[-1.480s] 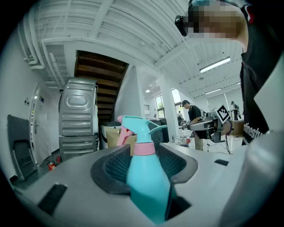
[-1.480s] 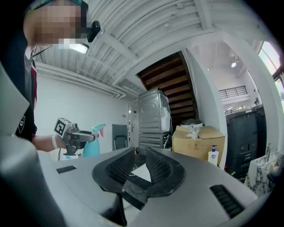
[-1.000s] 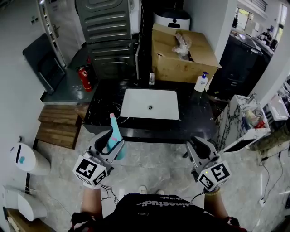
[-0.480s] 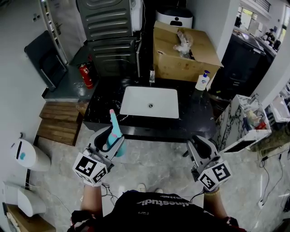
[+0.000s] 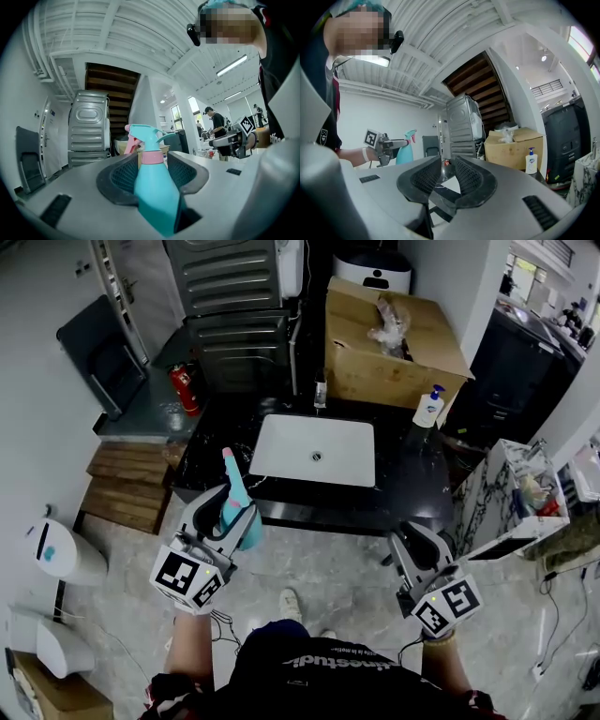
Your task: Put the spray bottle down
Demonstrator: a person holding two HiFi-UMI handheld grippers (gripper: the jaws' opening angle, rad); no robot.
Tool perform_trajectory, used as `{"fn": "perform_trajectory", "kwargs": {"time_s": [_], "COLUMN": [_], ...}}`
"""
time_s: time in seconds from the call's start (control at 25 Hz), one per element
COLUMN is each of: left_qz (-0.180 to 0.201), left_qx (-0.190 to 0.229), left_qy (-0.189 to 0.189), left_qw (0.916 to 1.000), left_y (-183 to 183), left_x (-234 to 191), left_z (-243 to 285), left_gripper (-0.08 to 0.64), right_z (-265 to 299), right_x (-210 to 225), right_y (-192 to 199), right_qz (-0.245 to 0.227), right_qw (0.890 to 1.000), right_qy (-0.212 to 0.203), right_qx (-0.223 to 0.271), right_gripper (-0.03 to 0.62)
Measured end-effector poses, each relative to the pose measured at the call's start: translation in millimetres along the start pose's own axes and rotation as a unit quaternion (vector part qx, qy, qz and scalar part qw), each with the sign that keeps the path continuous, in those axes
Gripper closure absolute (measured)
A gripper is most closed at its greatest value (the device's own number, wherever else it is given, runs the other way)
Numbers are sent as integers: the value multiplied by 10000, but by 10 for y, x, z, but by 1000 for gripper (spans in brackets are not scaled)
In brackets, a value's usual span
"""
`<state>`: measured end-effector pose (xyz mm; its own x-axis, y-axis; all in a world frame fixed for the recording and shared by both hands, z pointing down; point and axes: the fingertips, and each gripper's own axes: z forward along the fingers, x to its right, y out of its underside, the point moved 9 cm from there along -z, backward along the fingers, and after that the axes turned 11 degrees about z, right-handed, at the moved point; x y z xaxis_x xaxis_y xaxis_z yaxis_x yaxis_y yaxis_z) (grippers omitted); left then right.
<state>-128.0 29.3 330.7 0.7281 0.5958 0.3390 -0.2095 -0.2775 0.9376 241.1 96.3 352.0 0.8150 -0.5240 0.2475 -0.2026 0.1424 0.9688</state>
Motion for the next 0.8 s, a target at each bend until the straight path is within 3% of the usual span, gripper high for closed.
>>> {"fn": "perform_trajectory", "kwargs": {"time_s": [0.2, 0.8], "left_qz": [-6, -388], "left_qx": [9, 203], "left_qy": [25, 242], "left_qw": [10000, 9987], "left_y": [249, 1239], "left_x": [-316, -1922], "left_z": [320, 1666], "left_gripper": [354, 354], "right_z": [463, 2421], "right_x": [189, 675], "right_y": [7, -323], "right_qz": [-22, -73], "right_qw": [10000, 9994], "right_qy": [48, 351], "right_qx": [-70, 9], "right_gripper": [483, 483]}}
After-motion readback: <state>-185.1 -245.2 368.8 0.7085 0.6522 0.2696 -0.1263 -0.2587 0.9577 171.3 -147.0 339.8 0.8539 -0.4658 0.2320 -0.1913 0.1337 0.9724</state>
